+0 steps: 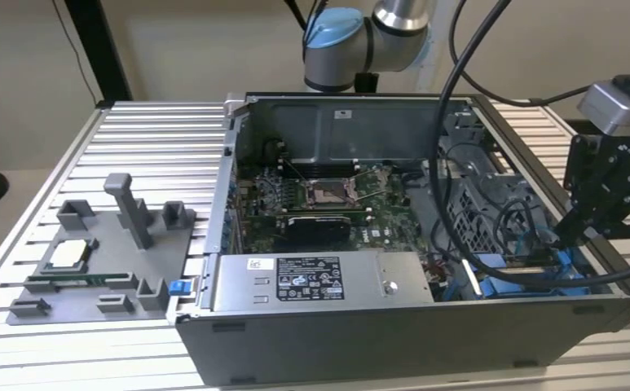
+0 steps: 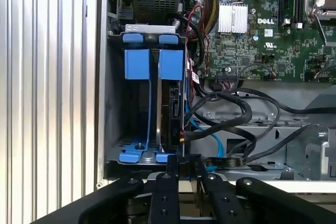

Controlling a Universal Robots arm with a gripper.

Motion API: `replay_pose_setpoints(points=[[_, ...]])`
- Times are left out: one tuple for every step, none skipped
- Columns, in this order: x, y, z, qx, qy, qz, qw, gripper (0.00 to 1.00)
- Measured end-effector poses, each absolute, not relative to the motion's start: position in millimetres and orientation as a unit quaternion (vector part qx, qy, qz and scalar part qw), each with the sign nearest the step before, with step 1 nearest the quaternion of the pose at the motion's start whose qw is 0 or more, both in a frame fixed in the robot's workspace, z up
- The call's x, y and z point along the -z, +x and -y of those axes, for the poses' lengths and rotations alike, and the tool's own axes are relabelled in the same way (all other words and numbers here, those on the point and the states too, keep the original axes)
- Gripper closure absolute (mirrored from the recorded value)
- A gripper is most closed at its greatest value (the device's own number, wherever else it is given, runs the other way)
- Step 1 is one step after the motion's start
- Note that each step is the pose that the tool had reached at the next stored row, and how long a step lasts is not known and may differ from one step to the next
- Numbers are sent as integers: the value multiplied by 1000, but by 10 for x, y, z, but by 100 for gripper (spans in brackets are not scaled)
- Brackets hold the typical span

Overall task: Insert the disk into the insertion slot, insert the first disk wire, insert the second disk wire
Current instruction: 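Insert the second disk wire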

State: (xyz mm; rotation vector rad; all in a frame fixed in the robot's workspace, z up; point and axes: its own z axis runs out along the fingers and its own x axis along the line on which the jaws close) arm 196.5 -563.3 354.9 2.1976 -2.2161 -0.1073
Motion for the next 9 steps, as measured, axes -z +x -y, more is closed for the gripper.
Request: replay_pose_setpoints(points=[[-3549, 1964, 5633, 34, 703, 710, 9, 100], [-3549, 1964, 5633, 34, 702, 711, 9, 100], [-3549, 1964, 5632, 34, 702, 712, 9, 100], [-3549, 1964, 5632, 35, 701, 712, 10, 100], [-3549, 1964, 5631, 35, 701, 712, 10, 100], [-3550, 1964, 5631, 36, 701, 713, 10, 100], [-3551, 1965, 5631, 36, 700, 713, 11, 100], [-3554, 1965, 5632, 37, 700, 713, 12, 100], [-3557, 1965, 5632, 39, 700, 713, 14, 100]])
